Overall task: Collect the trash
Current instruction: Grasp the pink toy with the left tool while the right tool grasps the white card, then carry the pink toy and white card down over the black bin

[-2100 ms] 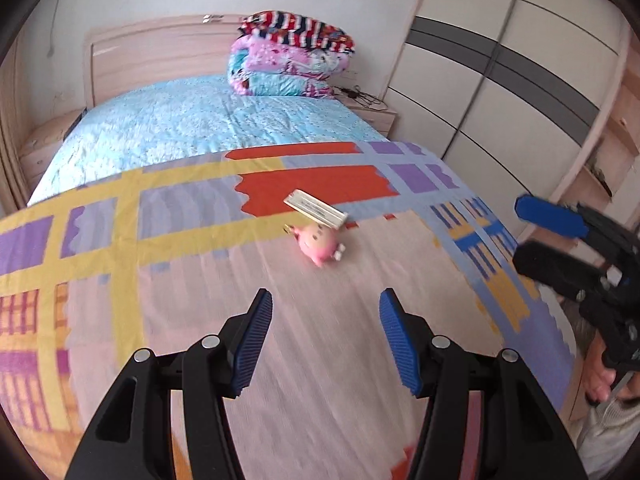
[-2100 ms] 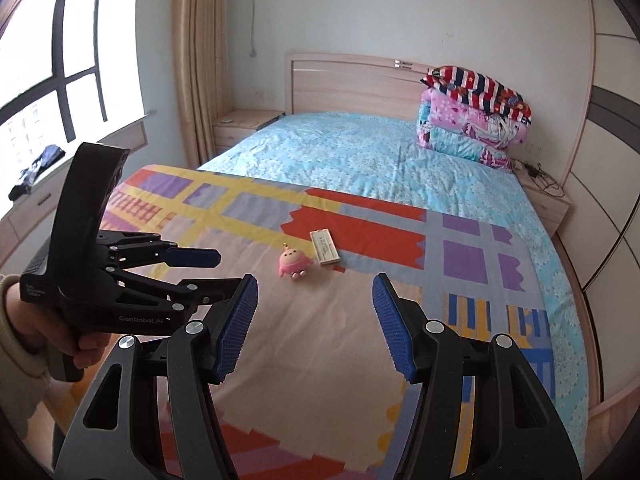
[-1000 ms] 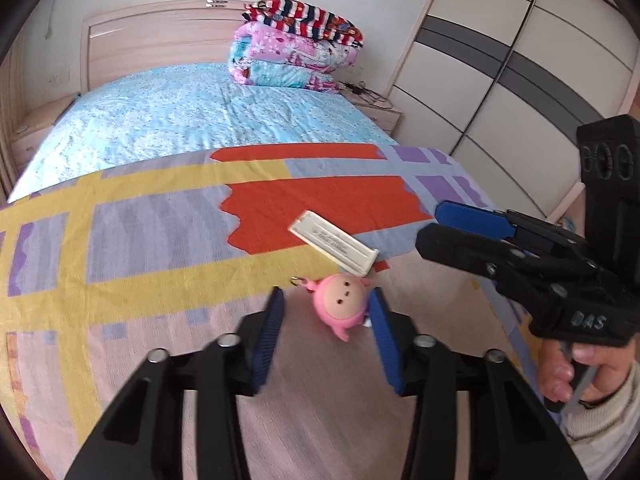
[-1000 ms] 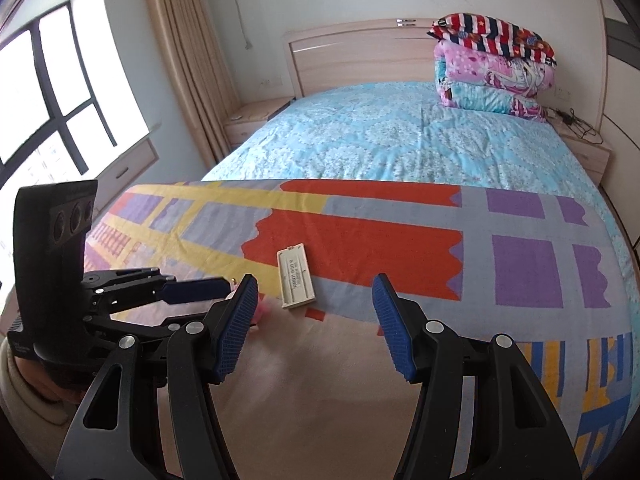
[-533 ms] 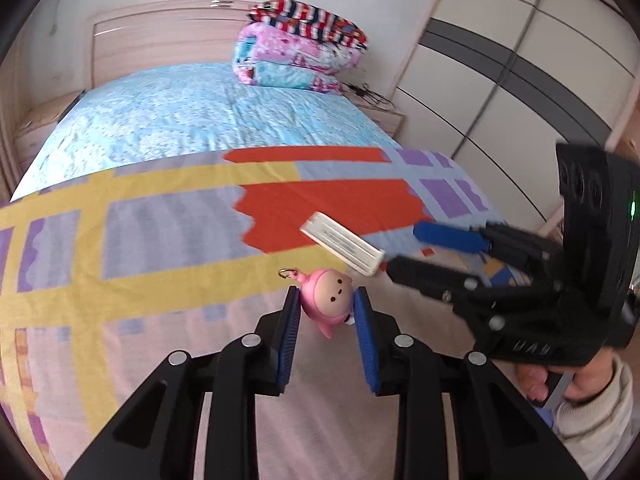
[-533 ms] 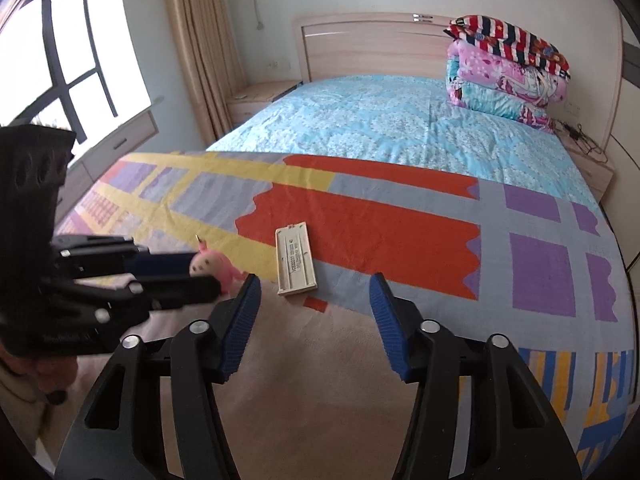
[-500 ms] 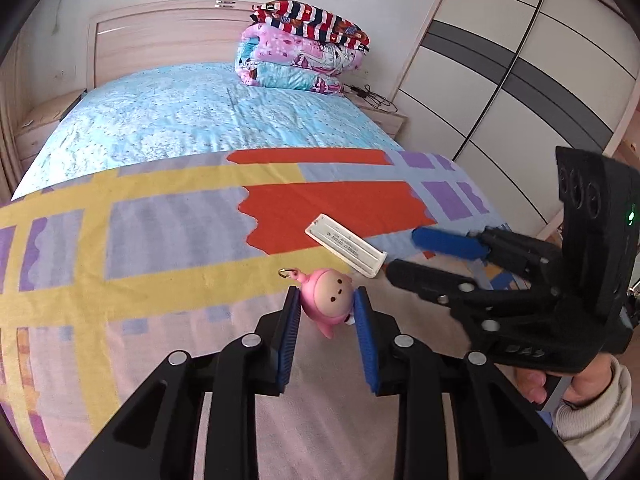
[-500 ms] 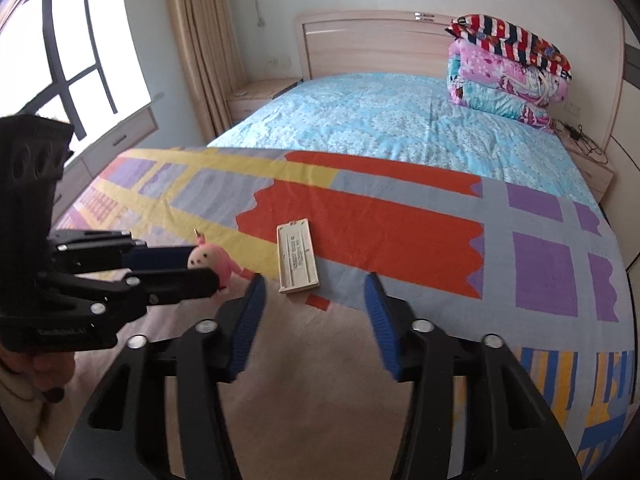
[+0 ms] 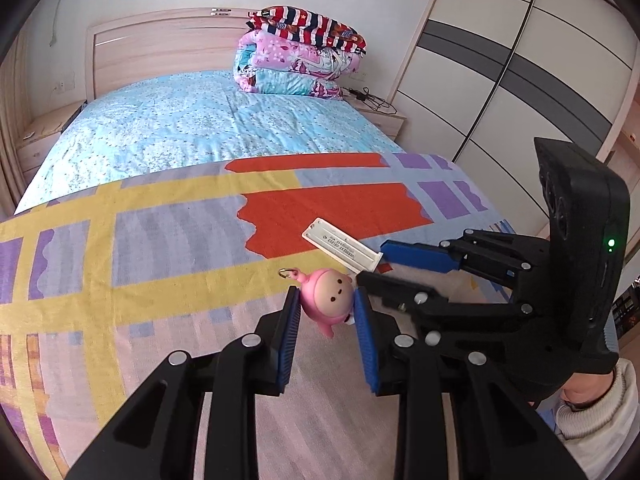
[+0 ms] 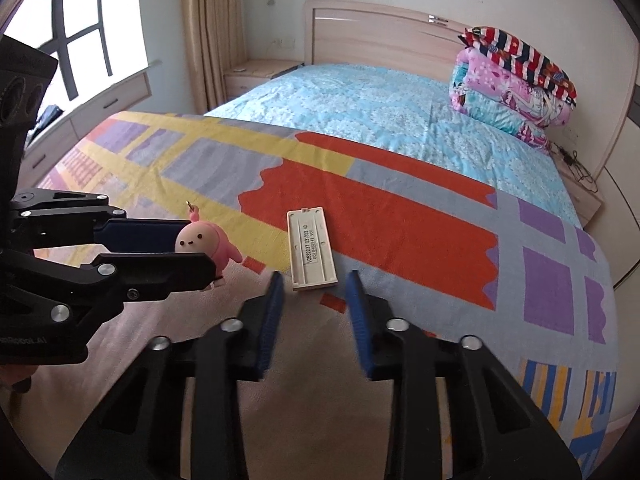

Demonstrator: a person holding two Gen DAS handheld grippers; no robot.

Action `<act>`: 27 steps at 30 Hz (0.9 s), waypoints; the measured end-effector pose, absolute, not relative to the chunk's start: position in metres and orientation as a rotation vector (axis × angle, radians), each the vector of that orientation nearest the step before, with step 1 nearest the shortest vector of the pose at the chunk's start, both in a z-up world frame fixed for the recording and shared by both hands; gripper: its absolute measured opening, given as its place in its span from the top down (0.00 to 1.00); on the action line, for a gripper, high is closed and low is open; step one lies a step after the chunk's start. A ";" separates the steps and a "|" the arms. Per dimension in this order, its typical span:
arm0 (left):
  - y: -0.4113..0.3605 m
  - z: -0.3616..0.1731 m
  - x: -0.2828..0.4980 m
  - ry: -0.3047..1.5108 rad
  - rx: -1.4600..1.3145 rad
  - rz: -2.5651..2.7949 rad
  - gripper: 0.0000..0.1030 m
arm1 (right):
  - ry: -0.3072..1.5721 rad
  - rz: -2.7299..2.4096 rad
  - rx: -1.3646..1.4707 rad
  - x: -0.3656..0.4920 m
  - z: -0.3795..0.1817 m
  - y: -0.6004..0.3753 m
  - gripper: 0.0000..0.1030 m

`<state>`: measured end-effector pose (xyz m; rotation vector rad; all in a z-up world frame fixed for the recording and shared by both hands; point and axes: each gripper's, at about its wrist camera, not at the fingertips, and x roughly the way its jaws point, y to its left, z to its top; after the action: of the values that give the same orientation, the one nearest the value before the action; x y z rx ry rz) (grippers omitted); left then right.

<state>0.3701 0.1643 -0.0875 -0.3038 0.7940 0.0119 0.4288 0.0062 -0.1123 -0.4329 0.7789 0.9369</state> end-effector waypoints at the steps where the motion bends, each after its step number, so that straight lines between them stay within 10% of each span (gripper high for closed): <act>1: 0.164 -0.087 0.370 0.795 -0.304 0.011 0.74 | 0.780 0.938 -0.430 0.430 -0.112 0.006 0.77; 27: 0.142 -0.036 0.280 0.744 -0.295 0.033 0.74 | 0.677 0.925 -0.473 0.356 -0.064 -0.026 0.78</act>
<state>0.2798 0.1418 -0.0364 -0.2948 0.7443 0.0330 0.3564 -0.0260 -0.0640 -0.4734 0.6770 0.9252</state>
